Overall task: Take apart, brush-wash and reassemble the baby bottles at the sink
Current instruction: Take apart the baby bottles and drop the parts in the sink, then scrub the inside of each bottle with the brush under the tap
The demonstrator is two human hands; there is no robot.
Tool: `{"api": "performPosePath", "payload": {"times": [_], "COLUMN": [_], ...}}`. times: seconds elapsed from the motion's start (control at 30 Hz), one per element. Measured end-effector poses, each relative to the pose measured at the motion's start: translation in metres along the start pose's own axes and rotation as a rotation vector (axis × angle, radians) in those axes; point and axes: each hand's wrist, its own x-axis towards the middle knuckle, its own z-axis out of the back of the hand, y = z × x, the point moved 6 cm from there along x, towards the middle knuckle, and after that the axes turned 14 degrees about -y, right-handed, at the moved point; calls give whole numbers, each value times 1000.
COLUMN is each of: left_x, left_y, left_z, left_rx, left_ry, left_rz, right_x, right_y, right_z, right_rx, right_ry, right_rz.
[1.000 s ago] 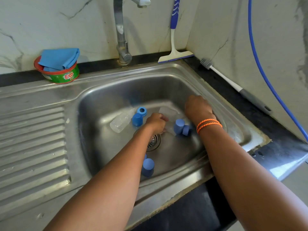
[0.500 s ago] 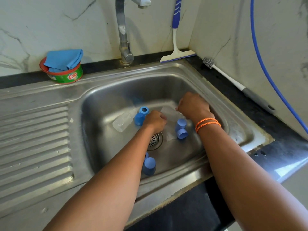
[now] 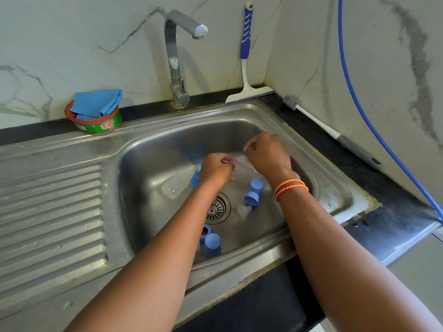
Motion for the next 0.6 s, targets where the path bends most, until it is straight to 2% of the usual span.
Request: {"api": "performPosePath", "payload": {"times": [0.17,0.23,0.37,0.53,0.6], "left_x": [-3,-1,4,11,12], "left_y": [-25,-25,-16,-10,-11], "left_z": [11,12,12,11,10], "left_rx": [-116,-144,-159,-66,-29], "left_ry": [13,21,19,3,-7], "left_rz": [-41,-30,-3,-11,-26], "right_x": [17,32,62,72,72], "right_y": [7,-1,-28,-60,-66], "right_z": [57,71,83,68,64], "right_rx": [80,68,-136,-446,-520], "right_ry": [-384,-463,-460,-304,-293], "right_rz": [-65,-78,-43,-68,-77]}}
